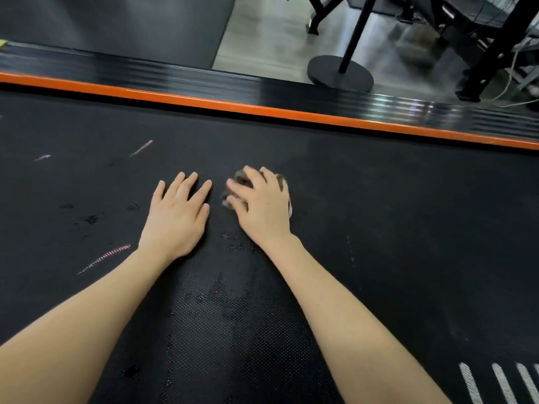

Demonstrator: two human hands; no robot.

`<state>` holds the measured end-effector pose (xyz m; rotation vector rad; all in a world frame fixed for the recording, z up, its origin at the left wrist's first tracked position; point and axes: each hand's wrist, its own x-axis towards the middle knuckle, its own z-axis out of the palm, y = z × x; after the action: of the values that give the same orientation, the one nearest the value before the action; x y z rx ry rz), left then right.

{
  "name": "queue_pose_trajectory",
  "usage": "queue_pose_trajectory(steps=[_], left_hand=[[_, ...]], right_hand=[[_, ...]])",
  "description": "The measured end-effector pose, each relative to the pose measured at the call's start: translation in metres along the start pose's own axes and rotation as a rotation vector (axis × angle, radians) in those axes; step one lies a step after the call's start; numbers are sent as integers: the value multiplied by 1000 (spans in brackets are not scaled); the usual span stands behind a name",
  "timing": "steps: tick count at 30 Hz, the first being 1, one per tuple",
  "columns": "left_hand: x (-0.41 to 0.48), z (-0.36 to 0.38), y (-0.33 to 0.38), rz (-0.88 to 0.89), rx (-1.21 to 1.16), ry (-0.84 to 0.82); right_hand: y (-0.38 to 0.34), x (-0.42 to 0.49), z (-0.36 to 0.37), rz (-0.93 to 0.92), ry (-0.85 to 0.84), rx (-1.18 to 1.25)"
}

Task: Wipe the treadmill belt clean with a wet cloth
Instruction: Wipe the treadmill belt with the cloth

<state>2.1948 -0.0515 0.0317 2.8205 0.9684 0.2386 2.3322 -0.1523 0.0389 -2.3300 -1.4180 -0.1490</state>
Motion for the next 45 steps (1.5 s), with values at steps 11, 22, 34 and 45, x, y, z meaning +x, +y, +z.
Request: queue_pose_trajectory(steps=[11,22,34,45], left_hand=[[-4,-6,8,-13,22,-1],[-2,-5,2,-17,-80,30],[-2,-4,3,-12,-60,43],[-3,-5,3,8,-72,59]], right_hand=[[90,-94,-66,-14,-53,-35],[41,17,-16,-284,-122,-80],[34,-9,-22,-219,-144,31],[17,-53,-24,-186,-85,2]])
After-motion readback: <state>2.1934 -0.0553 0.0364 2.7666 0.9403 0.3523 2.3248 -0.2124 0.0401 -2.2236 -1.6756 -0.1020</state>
